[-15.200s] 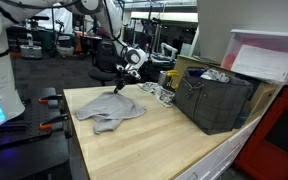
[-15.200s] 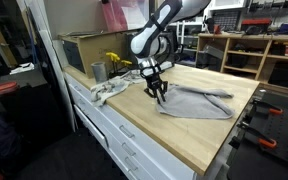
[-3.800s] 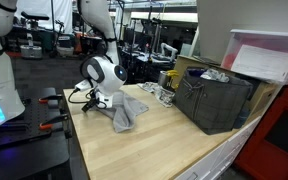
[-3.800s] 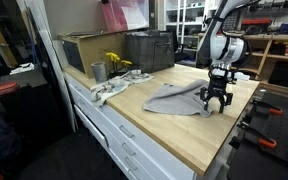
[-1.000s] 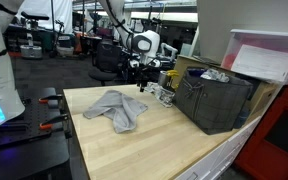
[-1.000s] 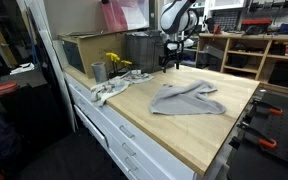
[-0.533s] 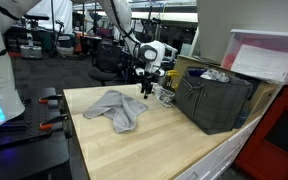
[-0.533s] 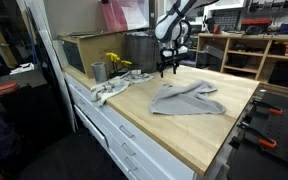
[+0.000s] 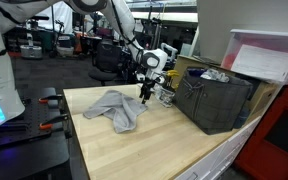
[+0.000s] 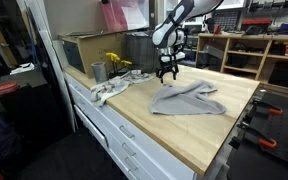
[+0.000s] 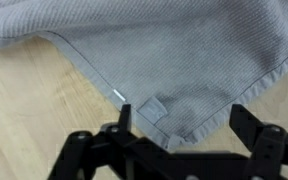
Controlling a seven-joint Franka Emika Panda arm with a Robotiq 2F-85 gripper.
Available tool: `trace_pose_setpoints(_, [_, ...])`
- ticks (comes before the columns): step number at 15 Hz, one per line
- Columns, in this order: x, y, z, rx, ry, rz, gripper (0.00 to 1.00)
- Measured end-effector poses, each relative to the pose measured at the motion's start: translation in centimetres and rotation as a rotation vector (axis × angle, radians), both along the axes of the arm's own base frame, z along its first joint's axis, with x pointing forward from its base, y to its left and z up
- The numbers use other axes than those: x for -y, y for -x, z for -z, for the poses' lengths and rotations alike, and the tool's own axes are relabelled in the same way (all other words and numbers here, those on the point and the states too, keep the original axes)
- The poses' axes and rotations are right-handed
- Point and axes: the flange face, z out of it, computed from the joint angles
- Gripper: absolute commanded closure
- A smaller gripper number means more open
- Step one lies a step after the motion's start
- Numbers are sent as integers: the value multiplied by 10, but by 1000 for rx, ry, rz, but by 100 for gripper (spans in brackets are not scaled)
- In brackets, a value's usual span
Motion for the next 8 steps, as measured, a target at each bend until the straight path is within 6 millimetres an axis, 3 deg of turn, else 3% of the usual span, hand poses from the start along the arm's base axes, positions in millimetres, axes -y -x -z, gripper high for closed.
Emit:
trace_pose_setpoints(5, [-1, 6, 26, -36, -53, 42, 57])
trace_pose_setpoints(8, [-2, 5, 29, -37, -62, 47, 80])
